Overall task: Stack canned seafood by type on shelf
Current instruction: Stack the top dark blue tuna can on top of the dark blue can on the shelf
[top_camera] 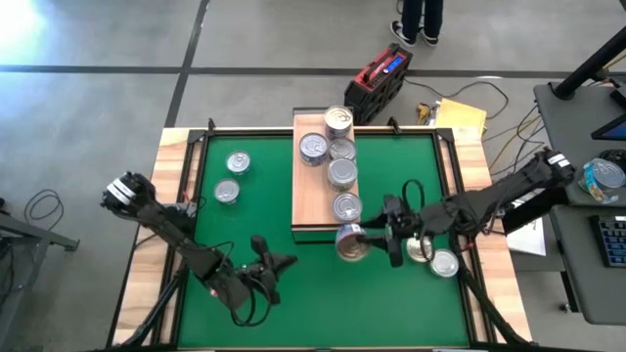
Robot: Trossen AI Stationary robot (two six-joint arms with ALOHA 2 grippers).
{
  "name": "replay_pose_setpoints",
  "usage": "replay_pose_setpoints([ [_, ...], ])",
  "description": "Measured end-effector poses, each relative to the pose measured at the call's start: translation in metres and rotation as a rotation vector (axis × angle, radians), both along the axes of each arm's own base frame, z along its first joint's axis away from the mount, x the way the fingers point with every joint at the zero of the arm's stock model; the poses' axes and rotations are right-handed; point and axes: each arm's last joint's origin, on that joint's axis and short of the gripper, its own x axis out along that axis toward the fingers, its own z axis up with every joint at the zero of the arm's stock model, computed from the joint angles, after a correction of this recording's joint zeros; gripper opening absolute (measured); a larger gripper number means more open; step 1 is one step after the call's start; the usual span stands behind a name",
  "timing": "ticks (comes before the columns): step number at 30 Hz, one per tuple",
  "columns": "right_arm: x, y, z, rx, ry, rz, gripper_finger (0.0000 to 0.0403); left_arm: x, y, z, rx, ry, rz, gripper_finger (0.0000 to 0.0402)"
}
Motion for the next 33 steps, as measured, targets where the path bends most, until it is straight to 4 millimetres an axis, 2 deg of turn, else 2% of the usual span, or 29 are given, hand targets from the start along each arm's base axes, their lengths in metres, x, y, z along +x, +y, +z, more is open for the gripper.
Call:
replay_pose_setpoints([
  [5,-0.005,-0.021,0.008,0.053,-0.003,-0.039,0.0177,-0.003,0.007,0.003,0.097,0.005,0.079,0.0],
  [11,-0.01,-0.051,0.016,0.219,-0.017,-0.053,0.0177,0.004,0.012,0.019,0.264,0.027,0.233,0.0],
  [22,-0.02,-0.104,0.027,0.296,-0.076,-0.168,0.0177,0.018,0.03,0.034,0.507,0.171,0.358,0.0],
  [27,-0.021,-0.127,0.05,0.297,-0.142,-0.182,0.0177,0.018,0.039,0.043,0.549,0.203,0.379,0.0],
  [33,-0.009,-0.155,0.074,0.29,-0.136,-0.17,0.0177,0.014,0.05,0.057,0.552,0.208,0.406,0.0],
])
